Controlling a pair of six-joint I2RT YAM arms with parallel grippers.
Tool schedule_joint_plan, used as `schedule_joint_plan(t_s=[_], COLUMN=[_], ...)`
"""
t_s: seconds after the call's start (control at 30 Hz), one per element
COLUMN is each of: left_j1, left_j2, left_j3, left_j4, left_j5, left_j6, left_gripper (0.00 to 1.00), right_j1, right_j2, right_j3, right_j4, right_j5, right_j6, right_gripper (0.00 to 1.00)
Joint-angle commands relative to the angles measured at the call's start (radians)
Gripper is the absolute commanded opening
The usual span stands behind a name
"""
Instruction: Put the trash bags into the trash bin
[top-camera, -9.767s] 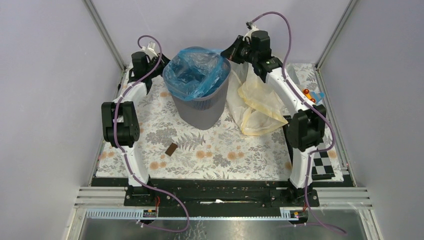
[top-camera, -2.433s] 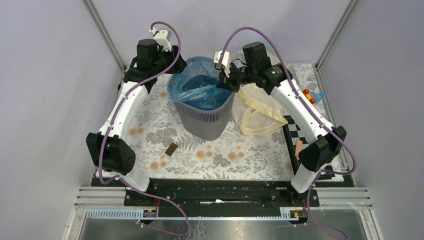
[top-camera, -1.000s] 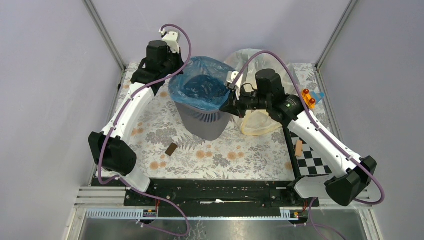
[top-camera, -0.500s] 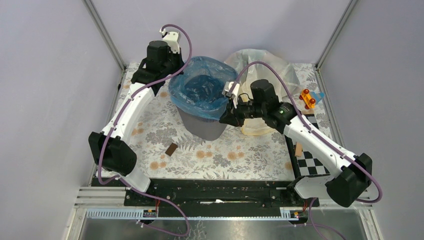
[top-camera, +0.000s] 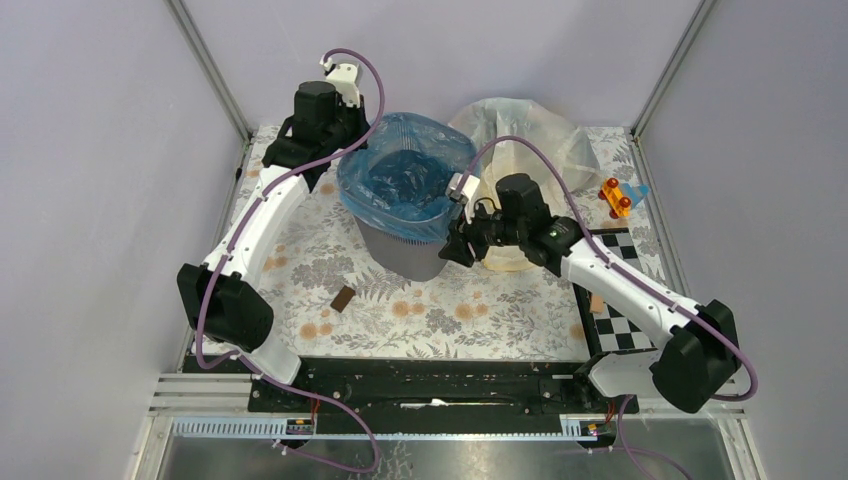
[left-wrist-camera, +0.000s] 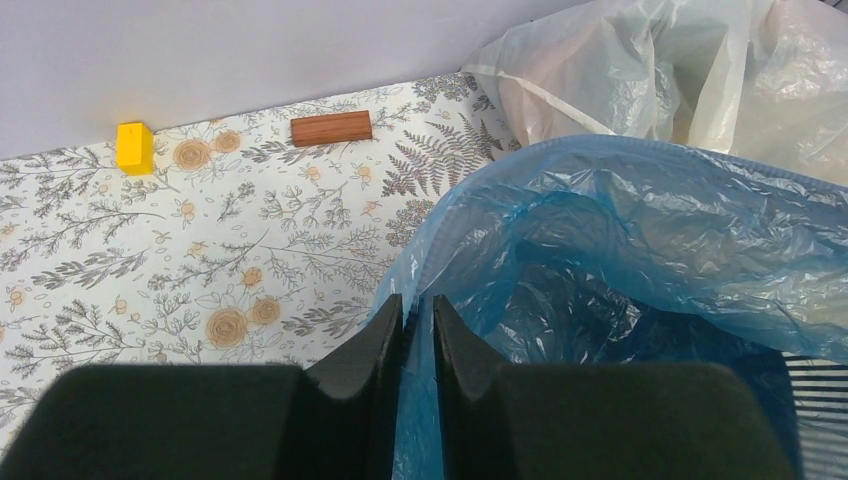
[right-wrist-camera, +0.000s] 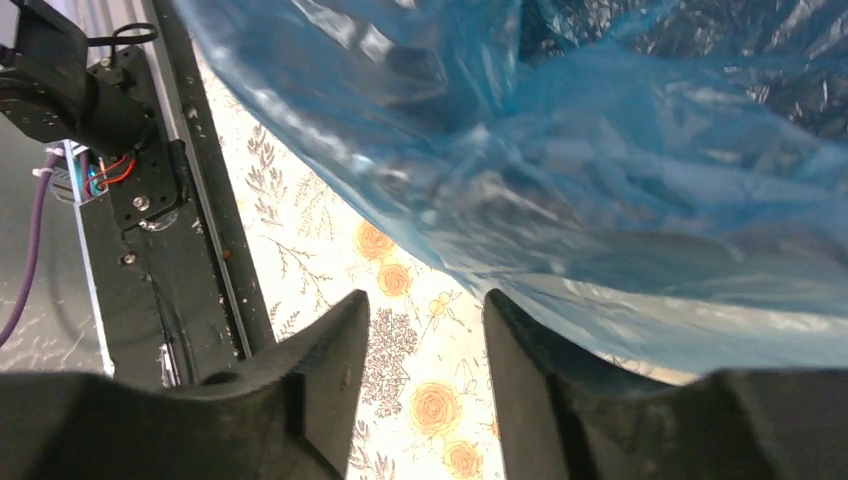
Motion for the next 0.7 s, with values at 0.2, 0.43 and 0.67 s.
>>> schedule_joint_plan(t_s=[0.2, 0.43, 0.67], left_j1=[-0.011, -0.011, 0.002], left_j2=[-0.064, -0.197, -0.503], left_j3=[0.091, 0.077, -0.246], left_j4=[0.006, 0.042, 0.07], left_j5=[0.096, 0.126, 0.018], left_j6=[-0.053, -0.145, -0.331], left_gripper=[0.44, 0.73, 0.76], right_j1=[0.009, 0.007, -0.013], right_j2=[-0.165, -0.312, -0.454], right_j3=[-0.047, -0.131, -0.319], right_j4=[0.155, 0.205, 0.347], right_j5=[0.087, 0.267, 0.439], right_j6=[0.096, 0.305, 0.611], right_gripper=[0.74, 0.74, 0.73])
